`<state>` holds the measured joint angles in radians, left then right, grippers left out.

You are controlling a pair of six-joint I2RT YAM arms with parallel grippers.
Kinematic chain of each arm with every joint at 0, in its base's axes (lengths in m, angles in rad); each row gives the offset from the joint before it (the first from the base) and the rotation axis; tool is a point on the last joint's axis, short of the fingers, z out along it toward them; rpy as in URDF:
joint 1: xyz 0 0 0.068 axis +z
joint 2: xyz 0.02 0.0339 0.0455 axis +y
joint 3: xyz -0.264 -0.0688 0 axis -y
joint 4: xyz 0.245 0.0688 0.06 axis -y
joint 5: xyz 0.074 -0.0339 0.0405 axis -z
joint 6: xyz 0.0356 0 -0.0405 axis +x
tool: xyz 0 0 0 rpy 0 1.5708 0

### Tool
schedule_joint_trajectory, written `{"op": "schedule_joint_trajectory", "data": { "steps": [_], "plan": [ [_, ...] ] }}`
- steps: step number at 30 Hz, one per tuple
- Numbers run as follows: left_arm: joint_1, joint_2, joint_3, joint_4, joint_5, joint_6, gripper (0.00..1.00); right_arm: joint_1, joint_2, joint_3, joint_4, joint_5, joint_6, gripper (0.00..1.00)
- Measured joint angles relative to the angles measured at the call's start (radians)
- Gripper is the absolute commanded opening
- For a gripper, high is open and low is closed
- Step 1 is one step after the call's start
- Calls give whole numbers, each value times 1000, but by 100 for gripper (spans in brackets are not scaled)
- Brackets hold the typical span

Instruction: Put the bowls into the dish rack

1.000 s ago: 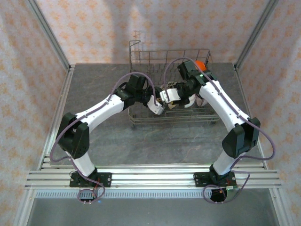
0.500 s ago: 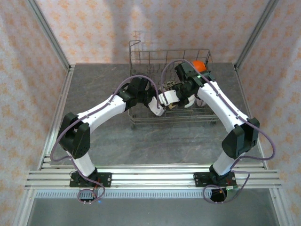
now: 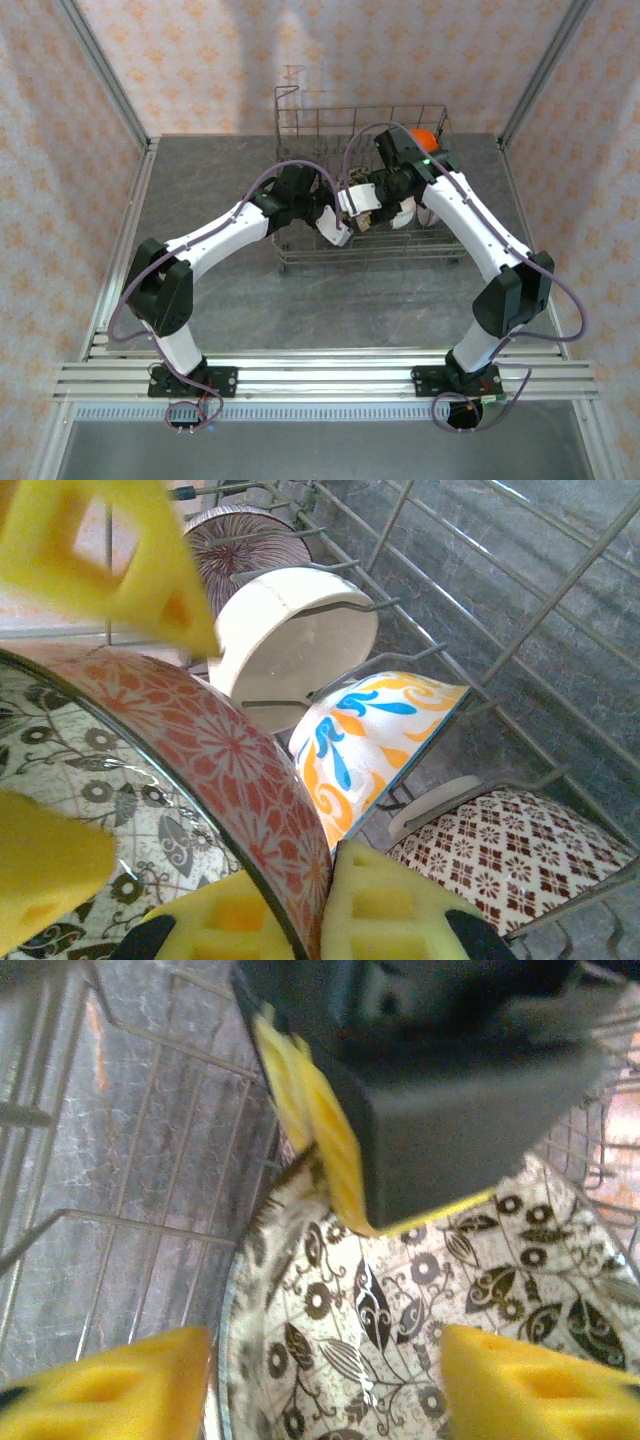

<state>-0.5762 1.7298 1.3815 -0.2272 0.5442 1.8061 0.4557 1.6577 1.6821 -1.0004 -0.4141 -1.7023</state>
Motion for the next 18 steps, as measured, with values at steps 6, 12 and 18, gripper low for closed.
{"op": "schedule_joint_trajectory", "data": {
  "steps": [6, 12, 18],
  "plan": [
    [0, 0, 7, 13, 1, -65, 0, -26, -8, -2, 35, -17, 29, 99],
    [1, 14, 40, 55, 24, -191, 0, -97, -108, -71, 173, -133, 150, 99],
    [14, 43, 77, 97, 24, -347, 0, -166, -193, -144, 335, -243, 382, 99]
  ]
}}
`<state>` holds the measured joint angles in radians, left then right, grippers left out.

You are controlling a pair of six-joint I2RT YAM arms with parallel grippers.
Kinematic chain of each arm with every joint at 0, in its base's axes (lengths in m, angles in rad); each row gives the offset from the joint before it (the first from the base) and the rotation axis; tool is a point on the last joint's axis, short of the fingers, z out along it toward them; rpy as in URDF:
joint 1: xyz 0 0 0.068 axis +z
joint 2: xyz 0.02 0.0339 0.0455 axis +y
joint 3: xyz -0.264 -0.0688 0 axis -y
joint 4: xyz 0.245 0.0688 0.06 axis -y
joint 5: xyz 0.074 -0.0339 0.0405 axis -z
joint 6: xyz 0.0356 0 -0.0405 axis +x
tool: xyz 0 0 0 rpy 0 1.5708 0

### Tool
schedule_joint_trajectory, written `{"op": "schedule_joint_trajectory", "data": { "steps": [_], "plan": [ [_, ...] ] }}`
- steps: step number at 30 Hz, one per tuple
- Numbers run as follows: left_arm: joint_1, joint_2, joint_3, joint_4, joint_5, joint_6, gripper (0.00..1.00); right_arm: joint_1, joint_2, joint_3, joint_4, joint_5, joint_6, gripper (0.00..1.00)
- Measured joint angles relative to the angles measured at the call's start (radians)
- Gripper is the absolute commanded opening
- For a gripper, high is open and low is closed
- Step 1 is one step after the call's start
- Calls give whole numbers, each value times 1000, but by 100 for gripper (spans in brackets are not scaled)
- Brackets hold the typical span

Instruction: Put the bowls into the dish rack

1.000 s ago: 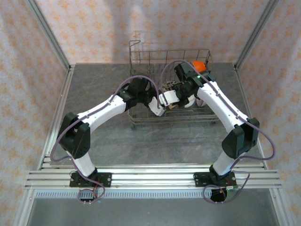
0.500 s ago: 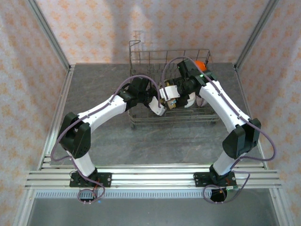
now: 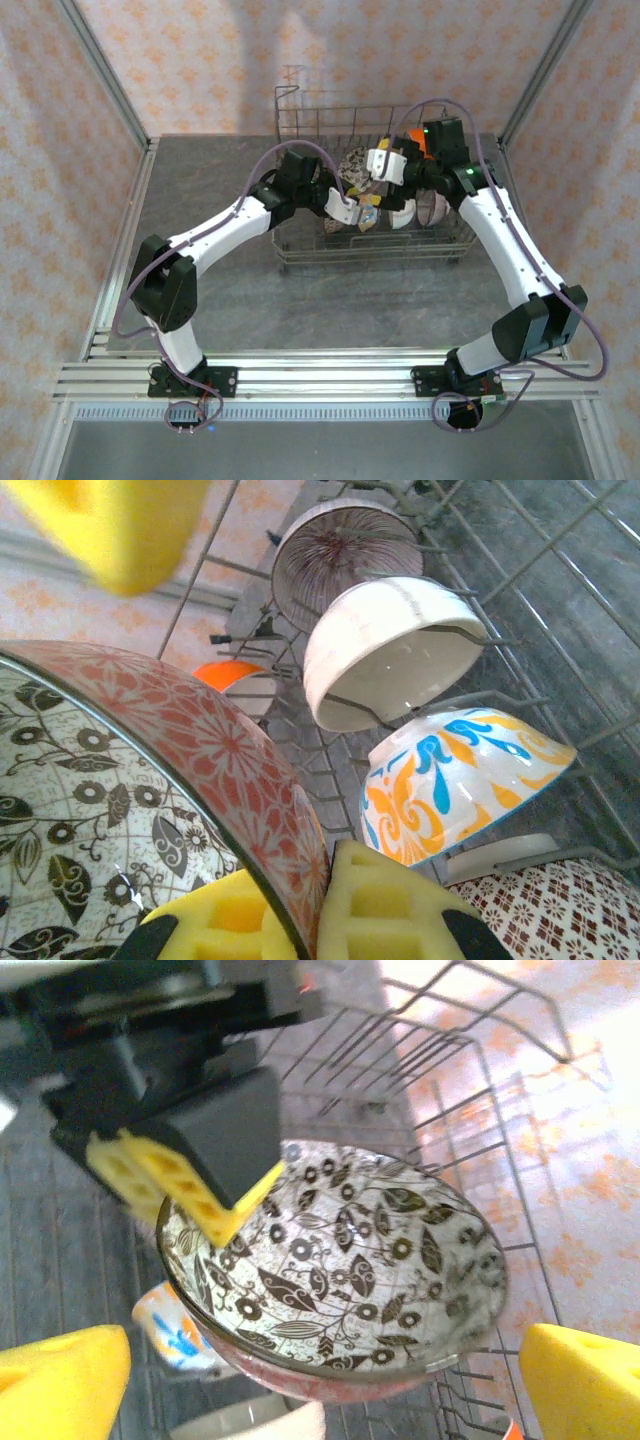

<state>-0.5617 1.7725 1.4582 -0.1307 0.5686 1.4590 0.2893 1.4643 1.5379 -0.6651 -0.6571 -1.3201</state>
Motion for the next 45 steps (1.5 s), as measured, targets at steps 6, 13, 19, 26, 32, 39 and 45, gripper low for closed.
{"op": "schedule_joint_trajectory", "data": {
  "steps": [6, 13, 19, 26, 32, 39, 45],
  "plan": [
    [24, 27, 20, 93, 10, -236, 0, -15, -11, -25, 190, -42, 368, 99],
    [45, 65, 68, 194, 32, -534, 0, -23, 1, 14, 365, 84, 937, 99],
    [46, 82, 104, 273, 68, -756, 0, -43, 29, 106, 389, 144, 1325, 99],
    [70, 121, 139, 408, 158, -1058, 0, -92, 89, 180, 373, 84, 1655, 99],
    [93, 166, 172, 525, 225, -1258, 0, -100, 142, 230, 316, -3, 1783, 100],
    [95, 201, 185, 572, 310, -1379, 0, -100, 184, 299, 179, -95, 1767, 98],
    [95, 211, 187, 620, 371, -1455, 0, -100, 238, 388, 43, -143, 1694, 94]
  ]
}}
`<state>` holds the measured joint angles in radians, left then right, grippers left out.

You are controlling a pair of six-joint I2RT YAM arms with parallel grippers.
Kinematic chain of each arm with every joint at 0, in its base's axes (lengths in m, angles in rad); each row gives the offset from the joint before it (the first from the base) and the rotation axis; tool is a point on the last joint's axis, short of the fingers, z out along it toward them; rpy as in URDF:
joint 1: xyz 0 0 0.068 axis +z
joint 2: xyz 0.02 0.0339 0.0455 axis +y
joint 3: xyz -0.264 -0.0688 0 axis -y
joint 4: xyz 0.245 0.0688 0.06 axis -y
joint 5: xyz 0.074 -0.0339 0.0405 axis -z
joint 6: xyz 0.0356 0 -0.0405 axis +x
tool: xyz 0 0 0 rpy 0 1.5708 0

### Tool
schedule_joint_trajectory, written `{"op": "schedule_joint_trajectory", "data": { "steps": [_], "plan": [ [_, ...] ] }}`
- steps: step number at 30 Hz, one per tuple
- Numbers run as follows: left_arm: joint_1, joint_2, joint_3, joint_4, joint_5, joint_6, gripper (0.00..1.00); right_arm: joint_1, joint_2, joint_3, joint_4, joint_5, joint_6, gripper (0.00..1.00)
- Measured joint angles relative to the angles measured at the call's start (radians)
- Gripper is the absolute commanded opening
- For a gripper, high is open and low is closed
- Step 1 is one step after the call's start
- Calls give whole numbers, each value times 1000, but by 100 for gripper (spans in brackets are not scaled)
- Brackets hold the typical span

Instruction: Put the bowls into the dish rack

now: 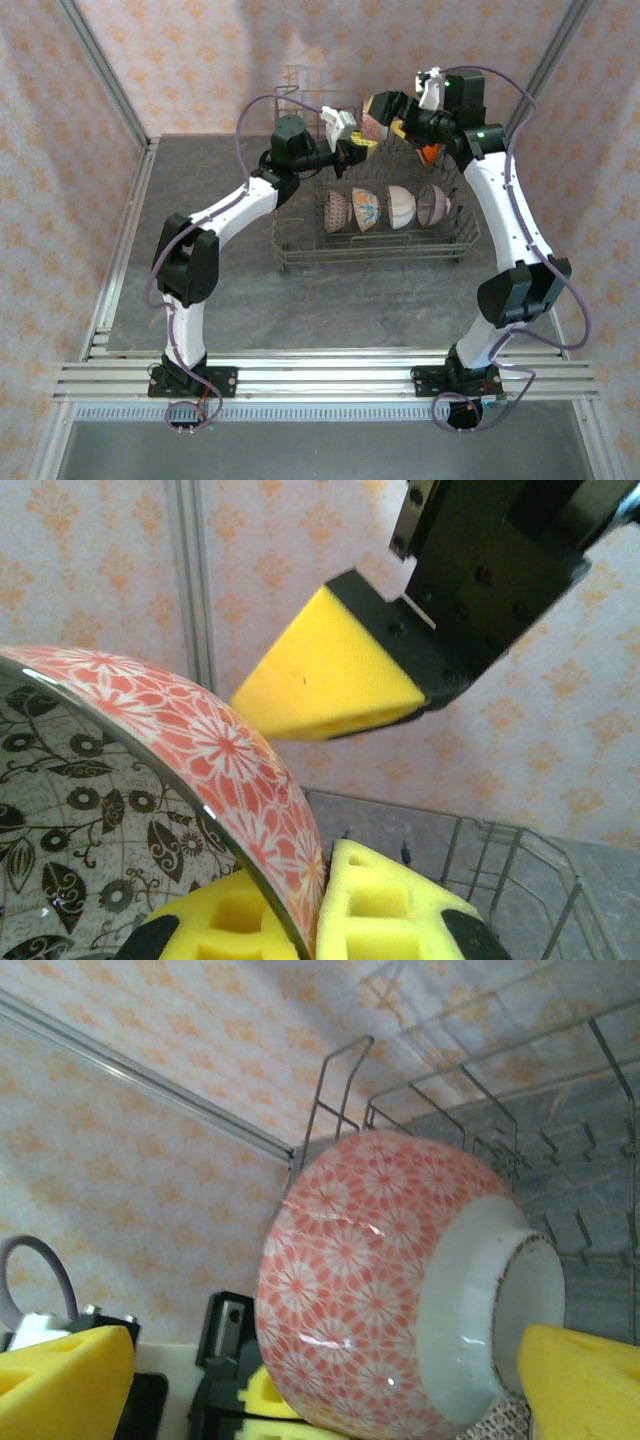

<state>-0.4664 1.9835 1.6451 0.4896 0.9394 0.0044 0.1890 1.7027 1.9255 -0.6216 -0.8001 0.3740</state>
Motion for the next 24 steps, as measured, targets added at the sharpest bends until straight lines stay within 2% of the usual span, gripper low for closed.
{"op": "schedule_joint_trajectory", "data": {
  "steps": [4, 10, 14, 24],
  "plan": [
    [0, 2, 3, 55, 45, -56, 0, 0, 76, 116, -100, -20, -56, 92],
    [3, 5, 4, 65, 80, -94, 0, -7, 96, 142, -170, -36, -81, 86],
    [3, 13, 10, 62, 94, -93, 0, -9, 100, 150, -193, -37, -88, 86],
    [-10, 22, 50, -75, 92, 19, 0, -2, 127, 200, -287, 2, -125, 89]
  ]
}}
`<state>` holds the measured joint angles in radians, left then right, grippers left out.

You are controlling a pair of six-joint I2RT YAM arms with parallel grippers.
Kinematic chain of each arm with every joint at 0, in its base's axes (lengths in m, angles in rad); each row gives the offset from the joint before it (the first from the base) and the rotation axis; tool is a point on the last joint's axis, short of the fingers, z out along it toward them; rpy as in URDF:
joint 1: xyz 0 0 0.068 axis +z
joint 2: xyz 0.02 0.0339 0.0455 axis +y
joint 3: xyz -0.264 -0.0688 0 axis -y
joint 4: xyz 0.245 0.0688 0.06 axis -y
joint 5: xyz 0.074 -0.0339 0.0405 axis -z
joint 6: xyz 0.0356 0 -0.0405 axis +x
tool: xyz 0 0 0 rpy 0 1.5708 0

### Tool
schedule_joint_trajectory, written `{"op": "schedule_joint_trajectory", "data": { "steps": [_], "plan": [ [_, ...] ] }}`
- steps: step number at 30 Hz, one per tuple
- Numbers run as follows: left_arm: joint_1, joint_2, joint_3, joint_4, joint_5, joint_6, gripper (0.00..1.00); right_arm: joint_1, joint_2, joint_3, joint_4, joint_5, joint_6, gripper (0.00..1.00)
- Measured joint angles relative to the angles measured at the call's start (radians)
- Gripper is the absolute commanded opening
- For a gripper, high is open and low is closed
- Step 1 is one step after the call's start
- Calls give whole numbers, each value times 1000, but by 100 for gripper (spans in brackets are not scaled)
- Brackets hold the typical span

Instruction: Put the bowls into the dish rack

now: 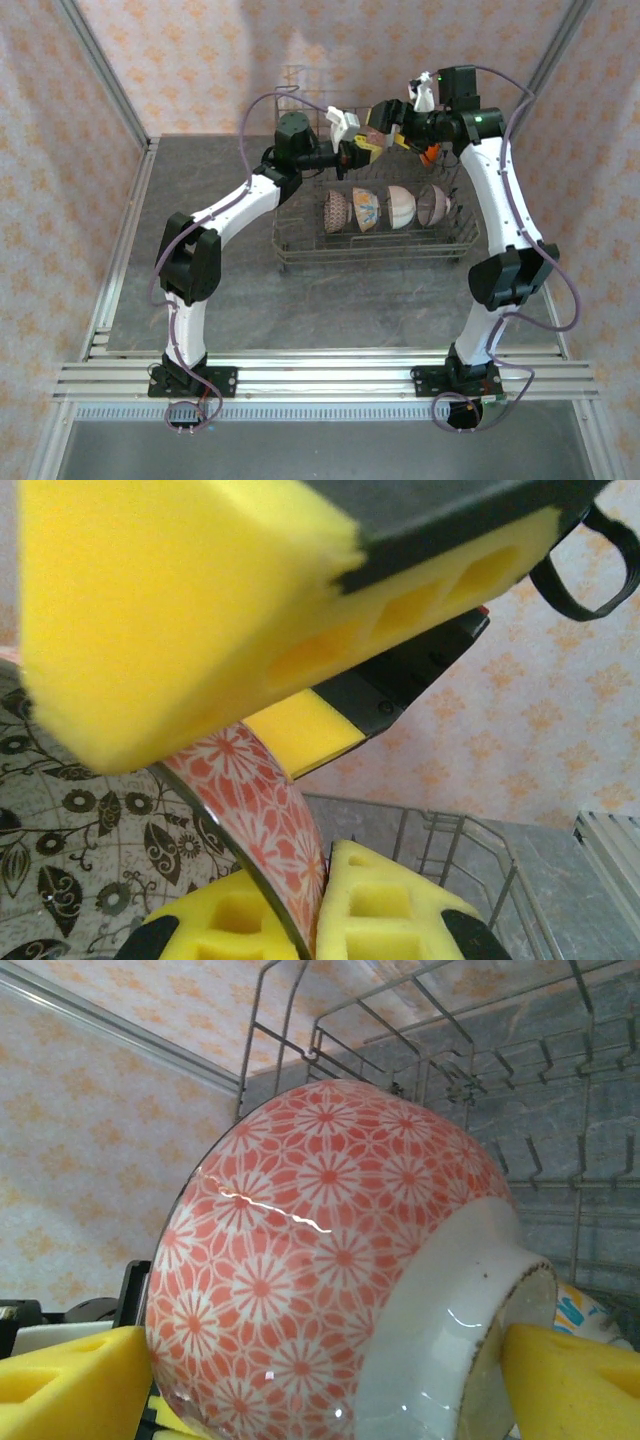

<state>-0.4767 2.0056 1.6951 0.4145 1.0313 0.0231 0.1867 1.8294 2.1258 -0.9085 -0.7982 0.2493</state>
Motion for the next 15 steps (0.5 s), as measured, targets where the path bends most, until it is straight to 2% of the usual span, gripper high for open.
{"op": "schedule_joint_trajectory", "data": {
  "steps": [10, 15],
  "plan": [
    [-14, 0, 14, -113, -29, 92, 0, 11, 70, 82, -110, 51, -8, 84],
    [-14, 0, 14, -134, -30, 106, 0, 16, 77, 99, -138, 67, -11, 72]
  ]
}}
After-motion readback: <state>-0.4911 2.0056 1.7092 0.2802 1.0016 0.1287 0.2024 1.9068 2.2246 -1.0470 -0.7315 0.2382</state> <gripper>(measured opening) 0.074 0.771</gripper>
